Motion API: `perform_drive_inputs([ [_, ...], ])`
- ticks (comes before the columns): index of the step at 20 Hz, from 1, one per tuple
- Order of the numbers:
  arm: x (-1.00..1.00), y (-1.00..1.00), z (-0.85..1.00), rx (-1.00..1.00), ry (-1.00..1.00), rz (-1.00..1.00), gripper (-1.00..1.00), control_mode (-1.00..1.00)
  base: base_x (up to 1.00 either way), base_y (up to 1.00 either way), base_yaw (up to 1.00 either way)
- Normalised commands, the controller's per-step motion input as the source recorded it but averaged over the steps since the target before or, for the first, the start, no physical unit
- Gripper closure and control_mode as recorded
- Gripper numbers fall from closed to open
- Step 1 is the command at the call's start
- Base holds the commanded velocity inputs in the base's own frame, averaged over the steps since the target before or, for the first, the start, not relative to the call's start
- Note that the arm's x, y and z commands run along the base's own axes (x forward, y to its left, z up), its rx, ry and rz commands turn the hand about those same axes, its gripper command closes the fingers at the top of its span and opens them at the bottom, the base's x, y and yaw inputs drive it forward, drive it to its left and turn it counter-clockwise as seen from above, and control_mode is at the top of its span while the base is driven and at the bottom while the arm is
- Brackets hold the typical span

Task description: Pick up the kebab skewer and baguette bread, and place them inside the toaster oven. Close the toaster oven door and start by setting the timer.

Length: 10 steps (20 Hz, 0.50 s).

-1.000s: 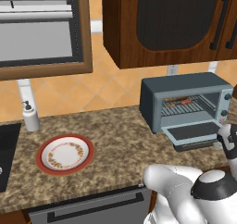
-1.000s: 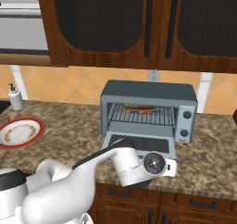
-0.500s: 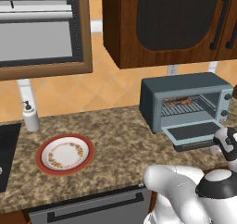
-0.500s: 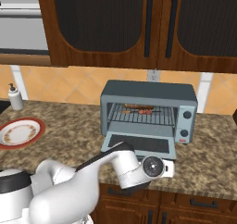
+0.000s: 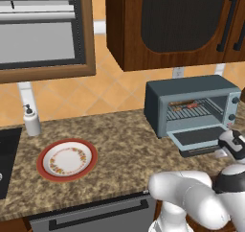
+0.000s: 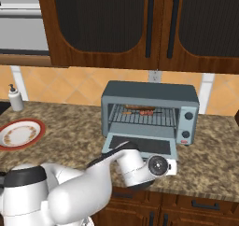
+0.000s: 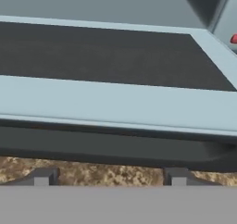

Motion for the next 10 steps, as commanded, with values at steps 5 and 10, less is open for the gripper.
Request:
perform_drive_inputs([
  [5,0.00,0.00,-0.33,0.00,0.00,0.00,-1.00,-1.00,0.00,0.00,0.00],
  [10,0.00,0.00,-0.16,0.00,0.00,0.00,-1.00,-1.00,0.00,0.00,0.00],
])
